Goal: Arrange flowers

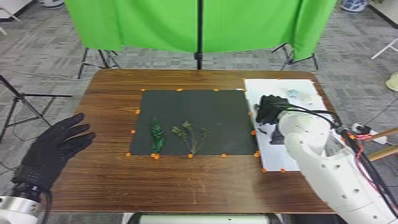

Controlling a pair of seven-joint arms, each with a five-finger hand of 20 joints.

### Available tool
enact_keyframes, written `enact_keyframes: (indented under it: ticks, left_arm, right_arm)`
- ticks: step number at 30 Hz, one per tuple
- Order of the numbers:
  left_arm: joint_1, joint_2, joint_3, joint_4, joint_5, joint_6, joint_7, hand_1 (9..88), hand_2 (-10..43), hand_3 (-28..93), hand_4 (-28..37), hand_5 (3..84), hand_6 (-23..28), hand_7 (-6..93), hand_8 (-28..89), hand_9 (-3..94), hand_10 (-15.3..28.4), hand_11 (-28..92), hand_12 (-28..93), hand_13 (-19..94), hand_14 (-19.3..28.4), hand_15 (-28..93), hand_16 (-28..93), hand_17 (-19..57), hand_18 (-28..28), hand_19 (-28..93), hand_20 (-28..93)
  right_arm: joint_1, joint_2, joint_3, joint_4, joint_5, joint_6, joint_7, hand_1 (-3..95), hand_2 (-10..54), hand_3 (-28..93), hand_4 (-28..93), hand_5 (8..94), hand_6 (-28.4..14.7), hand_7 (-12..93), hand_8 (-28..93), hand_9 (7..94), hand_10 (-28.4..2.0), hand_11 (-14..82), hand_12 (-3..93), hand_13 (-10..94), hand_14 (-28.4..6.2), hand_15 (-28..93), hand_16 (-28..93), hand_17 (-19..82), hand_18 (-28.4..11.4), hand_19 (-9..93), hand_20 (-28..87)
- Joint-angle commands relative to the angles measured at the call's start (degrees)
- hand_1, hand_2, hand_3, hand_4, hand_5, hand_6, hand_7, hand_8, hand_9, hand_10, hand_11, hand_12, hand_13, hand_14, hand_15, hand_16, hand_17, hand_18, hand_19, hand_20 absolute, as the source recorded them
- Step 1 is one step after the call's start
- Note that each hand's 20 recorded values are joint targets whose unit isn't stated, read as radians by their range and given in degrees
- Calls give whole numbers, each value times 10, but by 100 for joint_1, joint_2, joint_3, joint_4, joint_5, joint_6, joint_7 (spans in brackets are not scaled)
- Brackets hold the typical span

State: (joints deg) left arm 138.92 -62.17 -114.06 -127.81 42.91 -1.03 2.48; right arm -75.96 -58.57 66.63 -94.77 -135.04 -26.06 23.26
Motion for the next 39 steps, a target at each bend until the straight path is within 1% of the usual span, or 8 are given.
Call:
enact_keyframes:
  ticks: [1, 4, 7, 11, 17, 24, 30, 39]
  left_arm:
    - [74, -35, 28, 37, -8, 18, -28, 272, -6, 719, -226, 334, 19, 286, -136, 290, 126, 316, 144, 259, 151, 442, -8, -49, 227, 503, 87]
    - [50, -43, 32, 49, 0, -4, -45, 273, -6, 719, -226, 334, 19, 285, -137, 290, 126, 317, 145, 260, 151, 442, -8, -49, 227, 503, 87]
    - [56, -55, 36, 50, 1, -3, -28, 273, -5, 719, -227, 334, 19, 285, -136, 290, 126, 317, 145, 260, 151, 442, -8, -49, 227, 503, 87]
    - [40, -62, 47, 54, 9, -11, -28, 273, -5, 719, -227, 334, 19, 285, -137, 290, 125, 317, 145, 259, 152, 441, -9, -49, 227, 503, 87]
    - [69, -68, 37, 41, 12, -1, -9, 274, -5, 720, -226, 335, 20, 286, -137, 289, 125, 318, 144, 259, 151, 442, -8, -49, 227, 504, 87]
    - [67, -57, 47, 46, 6, -3, 0, 274, -5, 720, -226, 336, 19, 287, -137, 290, 125, 318, 144, 259, 151, 442, -8, -49, 227, 503, 86]
    - [61, -57, 40, 52, 11, 2, -3, 275, -5, 720, -227, 336, 19, 288, -138, 290, 125, 318, 144, 260, 150, 442, -8, -49, 227, 503, 87]
    - [68, -47, 36, 50, 2, -5, -25, 275, -5, 719, -226, 335, 18, 289, -138, 290, 126, 318, 144, 260, 151, 443, -9, -49, 227, 503, 86]
  right_arm:
    - [-788, -65, -86, 333, 128, 11, -189, 427, -95, 895, -257, 673, -30, 637, 70, 884, -39, 369, 408, 824, -35, 677, 273, 432, -193, 932, 474]
    - [-912, -63, -29, 268, 125, 331, -386, 430, -88, 907, -214, 651, -77, 677, 17, 884, -37, 338, 426, 828, -31, 654, 279, 434, -195, 932, 472]
    - [-1015, -53, -3, 167, 94, 628, -516, 430, -76, 908, -173, 644, -112, 715, -54, 879, -51, 361, 428, 818, -41, 670, 288, 425, -202, 932, 482]
    - [-1185, -23, 45, -56, 171, 1317, -495, 425, -79, 928, -139, 643, -139, 779, -146, 864, -65, 425, 452, 789, -65, 751, 294, 416, -216, 932, 523]
    - [-1316, -12, 192, -503, 177, 1945, -496, 419, -88, 932, -99, 653, -157, 803, -178, 873, -70, 461, 459, 797, -73, 787, 292, 427, -226, 932, 575]
    - [-1302, -16, 286, -865, 345, 2188, -443, 418, -92, 932, -86, 656, -159, 804, -172, 878, -70, 462, 463, 804, -76, 794, 294, 436, -229, 932, 593]
    - [-1302, -23, 316, -1136, 613, 2226, -230, 416, -94, 932, -75, 660, -160, 807, -176, 883, -70, 462, 465, 810, -74, 796, 293, 440, -232, 932, 600]
    - [-1490, -394, 152, -1697, 677, 1910, 393, 416, -95, 932, -71, 661, -159, 801, -156, 888, -66, 461, 461, 817, -70, 795, 292, 455, -231, 932, 610]
